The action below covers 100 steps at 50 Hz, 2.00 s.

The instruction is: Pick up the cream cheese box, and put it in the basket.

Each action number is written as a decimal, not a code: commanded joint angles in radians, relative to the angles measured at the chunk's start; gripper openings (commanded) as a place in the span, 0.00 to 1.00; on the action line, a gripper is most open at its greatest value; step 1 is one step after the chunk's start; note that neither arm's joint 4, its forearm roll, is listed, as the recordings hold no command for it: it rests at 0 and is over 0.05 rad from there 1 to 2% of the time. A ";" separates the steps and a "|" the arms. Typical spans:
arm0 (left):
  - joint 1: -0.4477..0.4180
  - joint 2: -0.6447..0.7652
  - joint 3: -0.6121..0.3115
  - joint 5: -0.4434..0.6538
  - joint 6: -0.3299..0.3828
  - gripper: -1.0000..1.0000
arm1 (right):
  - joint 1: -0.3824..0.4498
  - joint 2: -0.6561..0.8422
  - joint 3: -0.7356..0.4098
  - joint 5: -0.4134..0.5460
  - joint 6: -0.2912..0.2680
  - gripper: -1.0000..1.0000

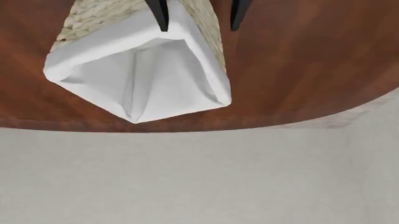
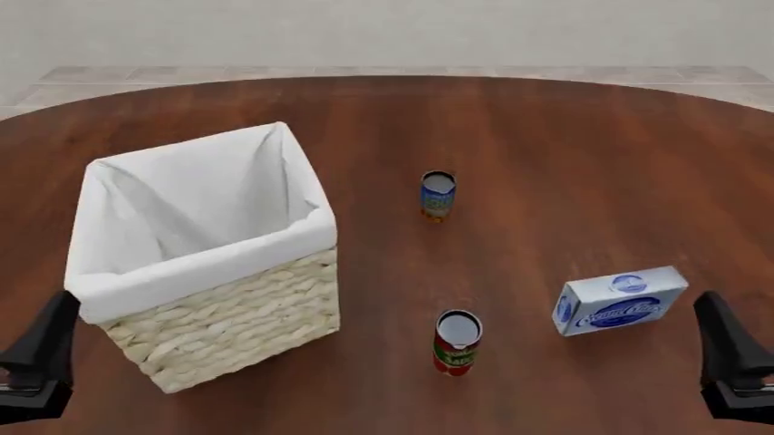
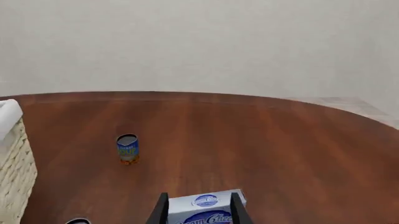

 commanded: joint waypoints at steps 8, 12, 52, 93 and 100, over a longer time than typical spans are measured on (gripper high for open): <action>0.003 -0.001 -0.004 0.000 0.001 1.00 | -0.001 0.004 -0.003 0.001 0.010 1.00; 0.004 -0.001 -0.004 0.000 0.000 1.00 | 0.000 0.003 -0.003 0.000 0.009 1.00; -0.059 0.041 -0.072 0.048 0.101 1.00 | 0.006 0.001 -0.003 -0.002 0.014 1.00; -0.216 0.222 -0.300 0.017 0.060 1.00 | 0.009 0.000 -0.003 -0.004 0.017 1.00; -0.283 0.283 -0.341 0.004 0.096 1.00 | 0.011 0.000 -0.003 -0.004 0.017 1.00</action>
